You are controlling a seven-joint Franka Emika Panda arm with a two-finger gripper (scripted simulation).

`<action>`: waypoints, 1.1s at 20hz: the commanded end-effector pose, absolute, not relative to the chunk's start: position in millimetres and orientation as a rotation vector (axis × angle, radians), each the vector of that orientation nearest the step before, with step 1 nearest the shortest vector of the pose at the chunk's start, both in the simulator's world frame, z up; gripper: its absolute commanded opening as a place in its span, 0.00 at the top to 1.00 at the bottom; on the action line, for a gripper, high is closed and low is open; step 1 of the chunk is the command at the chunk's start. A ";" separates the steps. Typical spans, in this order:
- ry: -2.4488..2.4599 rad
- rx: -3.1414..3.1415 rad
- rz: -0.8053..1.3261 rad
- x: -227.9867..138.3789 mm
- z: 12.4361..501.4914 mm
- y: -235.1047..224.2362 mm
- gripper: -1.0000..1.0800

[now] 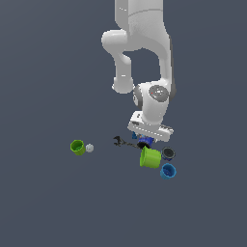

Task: Pick up a designated object from a clutter of objects.

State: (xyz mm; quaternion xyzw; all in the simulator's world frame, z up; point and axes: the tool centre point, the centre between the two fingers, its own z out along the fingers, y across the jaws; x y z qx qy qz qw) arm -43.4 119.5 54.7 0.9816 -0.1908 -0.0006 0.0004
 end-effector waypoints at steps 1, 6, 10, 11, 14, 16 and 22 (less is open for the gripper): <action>-0.600 3.084 0.000 -42.9 51.2 119.5 0.04; -0.600 3.084 0.000 -42.9 50.9 119.5 1.00; -0.600 3.084 0.000 -42.9 50.9 119.5 1.00; -0.600 3.084 0.000 -42.9 50.9 119.5 1.00; -0.598 3.085 0.001 -42.7 52.2 120.3 1.00; -0.598 3.085 0.001 -42.1 54.5 119.2 1.00; -0.598 3.085 0.001 -37.0 74.3 109.4 1.00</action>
